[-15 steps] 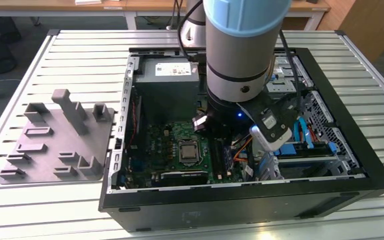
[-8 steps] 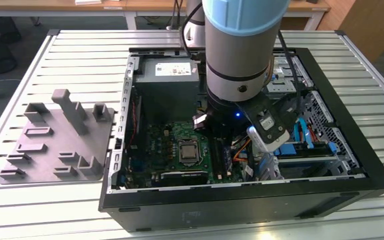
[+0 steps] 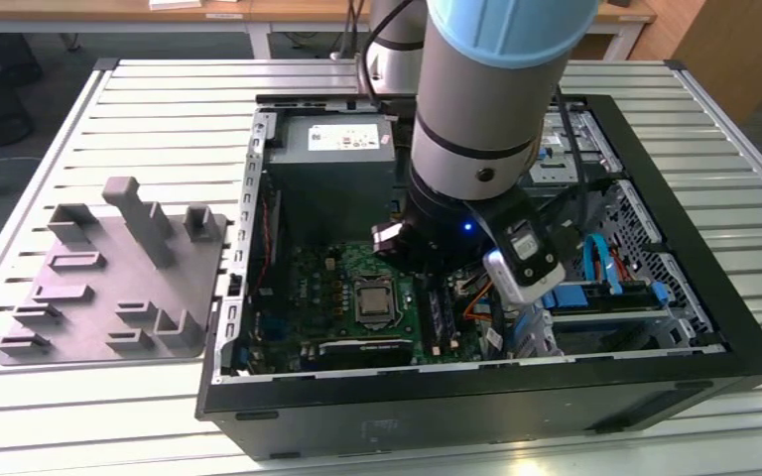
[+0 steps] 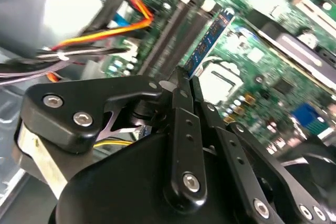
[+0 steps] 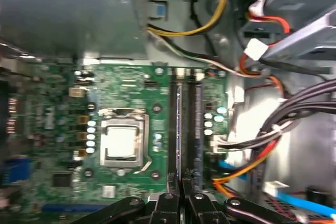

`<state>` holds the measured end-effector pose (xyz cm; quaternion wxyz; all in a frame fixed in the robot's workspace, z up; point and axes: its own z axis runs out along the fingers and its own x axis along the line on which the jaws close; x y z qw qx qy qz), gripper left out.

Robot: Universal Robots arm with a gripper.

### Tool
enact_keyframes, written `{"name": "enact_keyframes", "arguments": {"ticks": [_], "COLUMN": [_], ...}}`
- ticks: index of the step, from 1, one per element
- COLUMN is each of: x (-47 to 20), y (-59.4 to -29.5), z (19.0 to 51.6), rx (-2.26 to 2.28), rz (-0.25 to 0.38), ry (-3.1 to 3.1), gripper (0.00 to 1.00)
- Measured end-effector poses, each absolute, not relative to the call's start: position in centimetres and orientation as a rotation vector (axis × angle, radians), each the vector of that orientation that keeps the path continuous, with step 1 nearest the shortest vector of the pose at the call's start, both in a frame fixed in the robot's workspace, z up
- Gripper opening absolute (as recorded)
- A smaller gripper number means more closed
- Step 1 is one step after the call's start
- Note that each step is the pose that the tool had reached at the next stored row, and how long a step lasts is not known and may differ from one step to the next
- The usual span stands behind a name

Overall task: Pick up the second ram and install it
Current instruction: 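Insert the second ram into the second slot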

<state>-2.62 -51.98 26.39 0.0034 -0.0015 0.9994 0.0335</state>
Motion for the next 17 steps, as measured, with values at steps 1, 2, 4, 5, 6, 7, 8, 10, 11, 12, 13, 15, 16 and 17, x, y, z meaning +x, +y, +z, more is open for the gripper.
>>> {"name": "enact_keyframes", "arguments": {"ticks": [1,2,4,5,6,7,8,10,11,12,13,15,16,17], "x": [-2.61,-2.61,-2.62,-2.62,-2.62,-2.61,-2.61,-2.61,-2.61,-2.61,-2.61,-2.61,-2.61,-2.61], "y": [-51.97,-51.97,-51.97,-51.97,-51.97,-51.97,-51.97,-51.97,-51.97,-51.97,-51.96,-51.96,-51.97,-51.97], "z": [26.37,26.32,26.28,26.28,26.28,26.27,26.27,26.27,26.27,26.26,26.23,26.09,26.01,25.91], "rx": [-0.004,-0.004,-0.004,-0.003,-0.003,-0.004,-0.004,-0.004,-0.004,-0.004,-0.004,-0.004,-0.004,-0.004], "rz": [0.105,0.107,0.108,0.108,0.108,0.108,0.109,0.109,0.109,0.109,0.109,0.109,0.109,0.109], "ry": [3.142,3.148,3.153,3.153,3.154,3.154,3.154,3.154,3.154,3.154,3.154,3.154,3.154,3.154], "gripper": [0.14,0.14,0.14,0.14,0.14,0.14,0.14,0.14,0.14,0.14,0.14,0.14,0.14,0.14]}}
